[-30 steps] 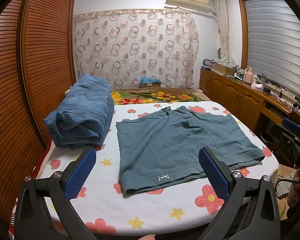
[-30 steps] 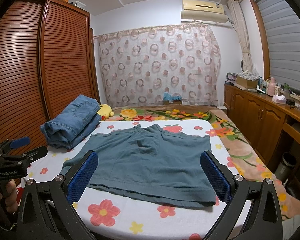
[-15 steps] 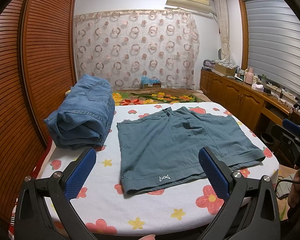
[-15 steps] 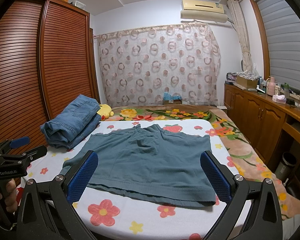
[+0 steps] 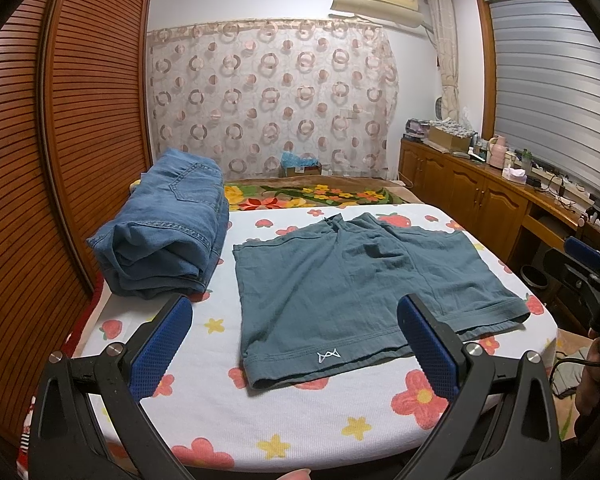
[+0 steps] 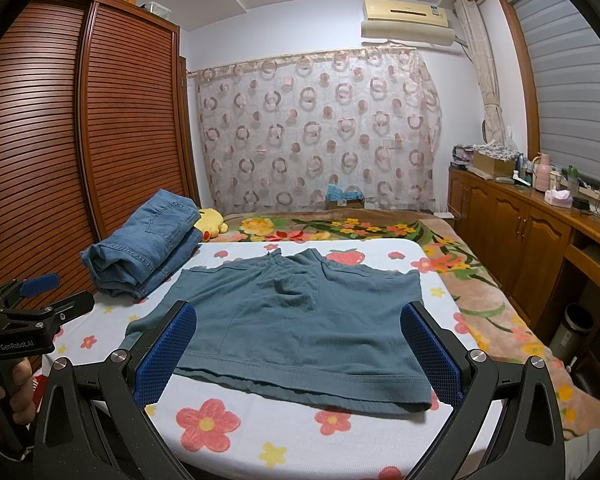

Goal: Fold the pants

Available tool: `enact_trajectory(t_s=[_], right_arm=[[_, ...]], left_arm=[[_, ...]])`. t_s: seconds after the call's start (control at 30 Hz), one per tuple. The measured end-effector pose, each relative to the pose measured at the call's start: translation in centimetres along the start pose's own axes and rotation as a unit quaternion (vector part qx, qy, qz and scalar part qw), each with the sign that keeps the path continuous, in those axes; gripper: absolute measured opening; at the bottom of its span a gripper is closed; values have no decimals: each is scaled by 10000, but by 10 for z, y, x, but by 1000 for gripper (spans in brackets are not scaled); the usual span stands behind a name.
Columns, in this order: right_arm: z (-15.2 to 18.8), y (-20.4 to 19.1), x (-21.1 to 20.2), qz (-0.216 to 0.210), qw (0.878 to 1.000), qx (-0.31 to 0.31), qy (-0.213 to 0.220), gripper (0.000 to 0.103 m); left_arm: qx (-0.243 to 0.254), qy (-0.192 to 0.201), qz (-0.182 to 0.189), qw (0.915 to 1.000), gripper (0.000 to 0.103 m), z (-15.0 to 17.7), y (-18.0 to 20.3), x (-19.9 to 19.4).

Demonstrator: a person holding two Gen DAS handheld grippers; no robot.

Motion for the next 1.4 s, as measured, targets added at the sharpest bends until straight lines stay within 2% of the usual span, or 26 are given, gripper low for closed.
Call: enact_trajectory(t_s=[0.93, 1.03, 1.4], right_arm=[[3, 0, 2, -56, 10000, 21, -70, 102], [3, 2, 4, -59, 9999, 34, -114, 102], [8, 8, 17, -132, 9993, 103, -347, 102]], left_arm=[[17, 8, -86, 10000, 103, 7, -13, 1], [2, -67, -122, 9999, 103, 20, -14, 25], [11, -382, -95, 9992, 103, 28, -24, 42]])
Point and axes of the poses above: each gripper's, at about its wrist camera, not at the fingertips, and x roughly the way its jaws point, y to its right, z to its underside, the point moved 10 cm from there along x, roughly the way its jaws point, and after that the axes turned 8 degrees about -z, right-handed, at the moved point
